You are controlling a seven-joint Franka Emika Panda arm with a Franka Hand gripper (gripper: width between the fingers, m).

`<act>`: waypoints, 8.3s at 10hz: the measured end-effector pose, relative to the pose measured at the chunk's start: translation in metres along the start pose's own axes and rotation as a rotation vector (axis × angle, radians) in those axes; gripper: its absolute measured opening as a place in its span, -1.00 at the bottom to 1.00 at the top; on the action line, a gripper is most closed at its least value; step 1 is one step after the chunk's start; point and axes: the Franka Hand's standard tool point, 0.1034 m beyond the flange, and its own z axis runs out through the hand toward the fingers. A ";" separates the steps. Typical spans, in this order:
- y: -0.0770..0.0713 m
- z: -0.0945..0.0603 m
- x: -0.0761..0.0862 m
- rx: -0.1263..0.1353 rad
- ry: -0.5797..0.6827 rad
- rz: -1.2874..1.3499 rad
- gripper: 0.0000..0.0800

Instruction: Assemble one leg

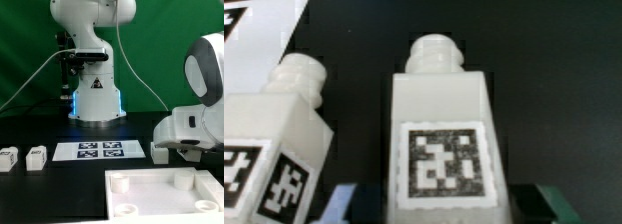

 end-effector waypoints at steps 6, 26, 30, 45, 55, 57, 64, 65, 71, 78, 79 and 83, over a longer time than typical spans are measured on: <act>0.028 -0.096 -0.029 0.070 0.210 0.030 -0.27; 0.048 -0.205 0.008 0.261 1.347 -0.106 -0.27; 0.057 -0.230 0.034 0.245 1.386 -0.105 -0.27; 0.084 -0.247 0.066 0.105 1.444 -0.175 -0.27; 0.077 -0.231 0.095 0.072 1.419 -0.207 -0.27; 0.077 -0.221 0.094 0.078 1.461 -0.204 -0.27; 0.077 -0.221 0.098 0.069 1.523 -0.214 0.22; 0.077 -0.220 0.099 0.065 1.523 -0.218 0.53; 0.077 -0.220 0.099 0.043 1.523 -0.241 0.62; 0.074 -0.219 0.087 0.024 1.222 -0.265 0.62; 0.076 -0.221 0.086 0.017 1.114 -0.266 0.62; 0.078 -0.220 0.085 -0.007 0.813 -0.269 0.62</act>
Offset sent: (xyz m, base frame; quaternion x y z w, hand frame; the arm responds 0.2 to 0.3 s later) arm 0.0337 -0.0143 0.0642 0.0452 0.1530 0.0390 0.9864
